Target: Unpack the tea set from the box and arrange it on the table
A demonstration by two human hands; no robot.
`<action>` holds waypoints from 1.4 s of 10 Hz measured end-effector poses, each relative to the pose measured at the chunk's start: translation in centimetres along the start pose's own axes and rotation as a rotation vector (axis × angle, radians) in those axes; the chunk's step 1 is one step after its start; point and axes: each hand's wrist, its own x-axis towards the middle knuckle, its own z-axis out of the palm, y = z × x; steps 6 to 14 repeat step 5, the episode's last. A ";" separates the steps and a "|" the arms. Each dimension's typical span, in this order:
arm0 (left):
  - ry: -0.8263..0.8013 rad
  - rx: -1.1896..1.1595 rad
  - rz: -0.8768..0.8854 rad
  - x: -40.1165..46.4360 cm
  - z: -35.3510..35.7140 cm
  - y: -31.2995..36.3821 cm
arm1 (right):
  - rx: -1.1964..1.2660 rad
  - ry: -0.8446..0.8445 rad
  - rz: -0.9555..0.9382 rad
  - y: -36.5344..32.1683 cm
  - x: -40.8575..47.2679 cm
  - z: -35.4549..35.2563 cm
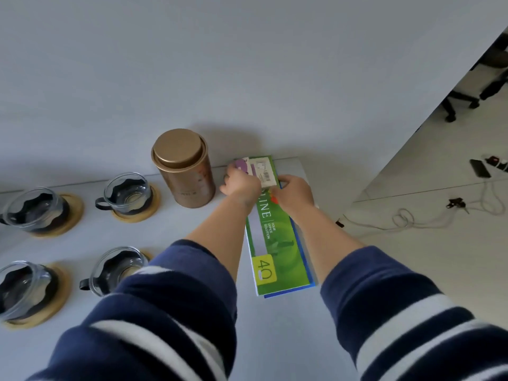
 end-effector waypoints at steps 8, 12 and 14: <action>-0.078 -0.221 0.109 -2.7 -0.7 -0.4 | 0.020 0.073 0.081 -1.3 -1.5 -0.8; -0.078 -0.221 0.109 -2.7 -0.7 -0.4 | 0.020 0.073 0.081 -1.3 -1.5 -0.8; -0.078 -0.221 0.109 -2.7 -0.7 -0.4 | 0.020 0.073 0.081 -1.3 -1.5 -0.8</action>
